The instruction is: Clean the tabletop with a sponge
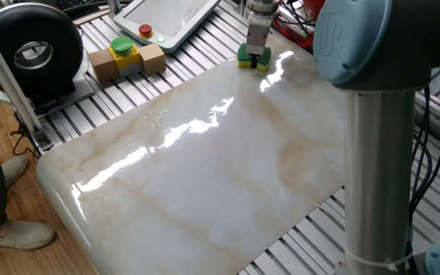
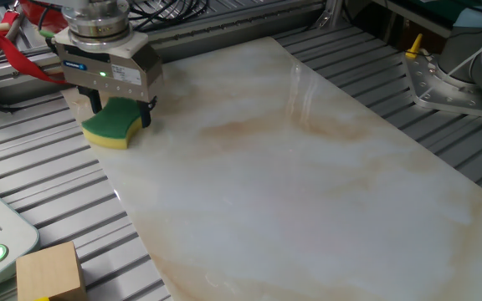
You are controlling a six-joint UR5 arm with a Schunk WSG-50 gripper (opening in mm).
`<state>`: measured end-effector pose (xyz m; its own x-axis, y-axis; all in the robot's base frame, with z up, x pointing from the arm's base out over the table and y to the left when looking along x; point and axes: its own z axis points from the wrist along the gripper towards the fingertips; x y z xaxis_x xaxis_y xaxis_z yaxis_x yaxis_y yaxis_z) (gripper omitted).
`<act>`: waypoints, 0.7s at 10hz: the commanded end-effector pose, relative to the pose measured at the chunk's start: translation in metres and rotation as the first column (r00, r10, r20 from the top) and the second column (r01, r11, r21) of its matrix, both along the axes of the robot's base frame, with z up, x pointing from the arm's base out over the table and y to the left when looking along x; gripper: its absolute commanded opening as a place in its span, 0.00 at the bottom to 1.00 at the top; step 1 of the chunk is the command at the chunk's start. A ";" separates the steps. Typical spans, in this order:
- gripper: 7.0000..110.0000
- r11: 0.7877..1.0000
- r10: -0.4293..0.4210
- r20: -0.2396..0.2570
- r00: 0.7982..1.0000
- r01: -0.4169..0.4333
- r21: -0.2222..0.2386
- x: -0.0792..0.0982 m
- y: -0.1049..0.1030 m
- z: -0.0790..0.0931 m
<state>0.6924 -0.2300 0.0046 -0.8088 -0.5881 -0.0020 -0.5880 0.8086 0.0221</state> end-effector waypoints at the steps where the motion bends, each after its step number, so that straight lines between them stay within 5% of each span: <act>1: 0.79 1.000 -0.019 0.007 1.000 0.019 0.014 0.005 0.004 0.001; 7: 0.79 1.000 -0.019 0.004 1.000 0.019 0.012 0.002 0.003 -0.003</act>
